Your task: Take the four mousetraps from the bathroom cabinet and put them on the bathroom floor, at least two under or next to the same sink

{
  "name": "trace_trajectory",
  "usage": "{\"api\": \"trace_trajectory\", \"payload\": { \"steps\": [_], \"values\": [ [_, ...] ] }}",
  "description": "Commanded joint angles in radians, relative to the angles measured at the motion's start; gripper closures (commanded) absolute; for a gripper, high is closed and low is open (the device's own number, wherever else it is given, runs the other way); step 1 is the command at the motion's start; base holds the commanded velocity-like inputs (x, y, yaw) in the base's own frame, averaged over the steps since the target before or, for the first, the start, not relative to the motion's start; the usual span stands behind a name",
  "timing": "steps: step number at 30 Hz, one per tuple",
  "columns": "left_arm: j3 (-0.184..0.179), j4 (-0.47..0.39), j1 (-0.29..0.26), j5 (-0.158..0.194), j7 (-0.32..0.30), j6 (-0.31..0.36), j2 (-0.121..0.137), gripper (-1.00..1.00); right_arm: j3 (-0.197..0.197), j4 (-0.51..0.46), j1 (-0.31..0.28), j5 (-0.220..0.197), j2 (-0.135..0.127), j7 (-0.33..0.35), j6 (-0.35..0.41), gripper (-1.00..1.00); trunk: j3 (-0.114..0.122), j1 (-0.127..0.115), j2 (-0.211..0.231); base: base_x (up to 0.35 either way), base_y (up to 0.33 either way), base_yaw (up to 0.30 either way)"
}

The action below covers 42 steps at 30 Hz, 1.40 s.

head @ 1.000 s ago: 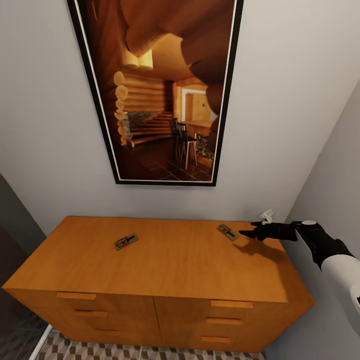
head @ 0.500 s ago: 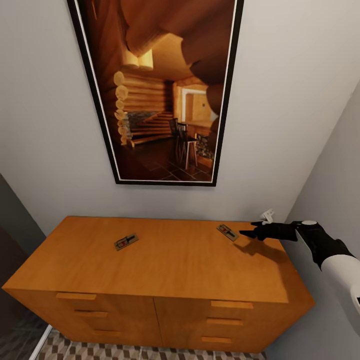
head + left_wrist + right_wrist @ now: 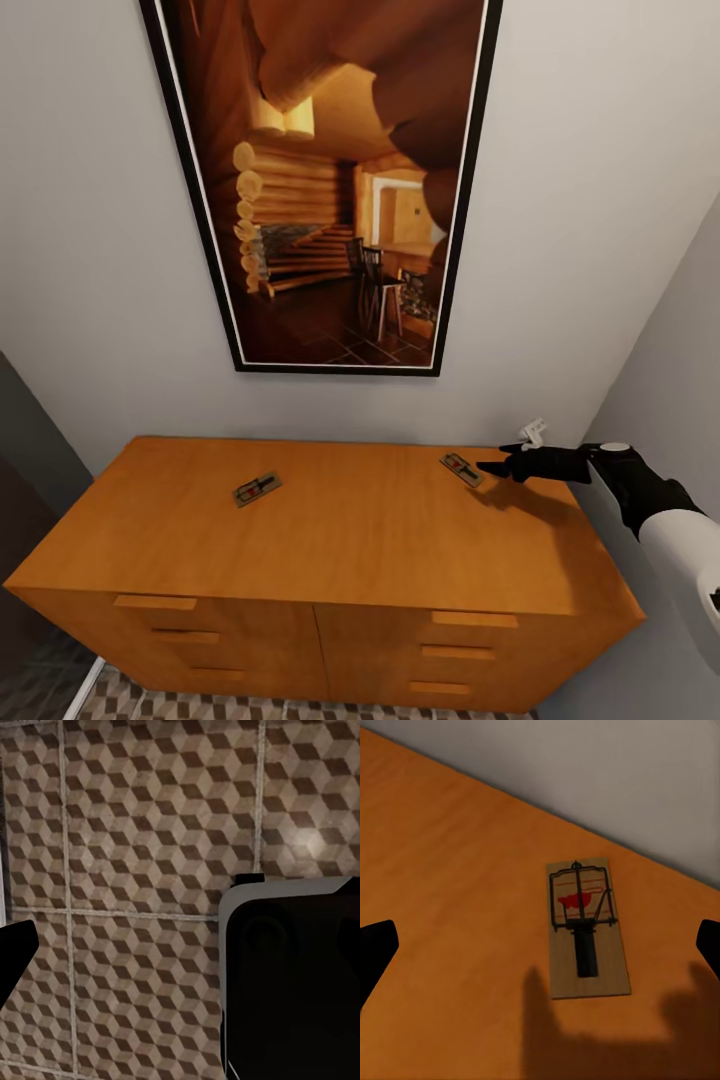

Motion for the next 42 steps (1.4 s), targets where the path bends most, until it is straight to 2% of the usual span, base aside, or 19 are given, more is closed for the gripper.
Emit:
{"api": "trace_trajectory", "payload": {
  "steps": [1,17,42],
  "values": [
    [-0.009,0.004,-0.002,0.01,0.0,-0.007,-0.001,-1.0,0.002,0.0,-0.001,0.0,0.0,0.002,0.008,-1.0,-0.002,0.001,-0.002,0.006,0.006,0.0],
    [-0.009,0.004,0.001,0.01,0.0,-0.007,-0.001,-1.0,0.002,0.023,0.0,0.001,0.014,0.002,0.007,-1.0,-0.002,0.001,-0.002,0.001,0.001,0.0],
    [-0.009,0.004,0.004,0.01,0.0,-0.007,-0.001,-1.0,-0.002,0.024,0.0,0.002,-0.005,0.004,-0.024,-1.0,-0.002,0.001,-0.002,0.0,0.0,0.0]
  ]
}}
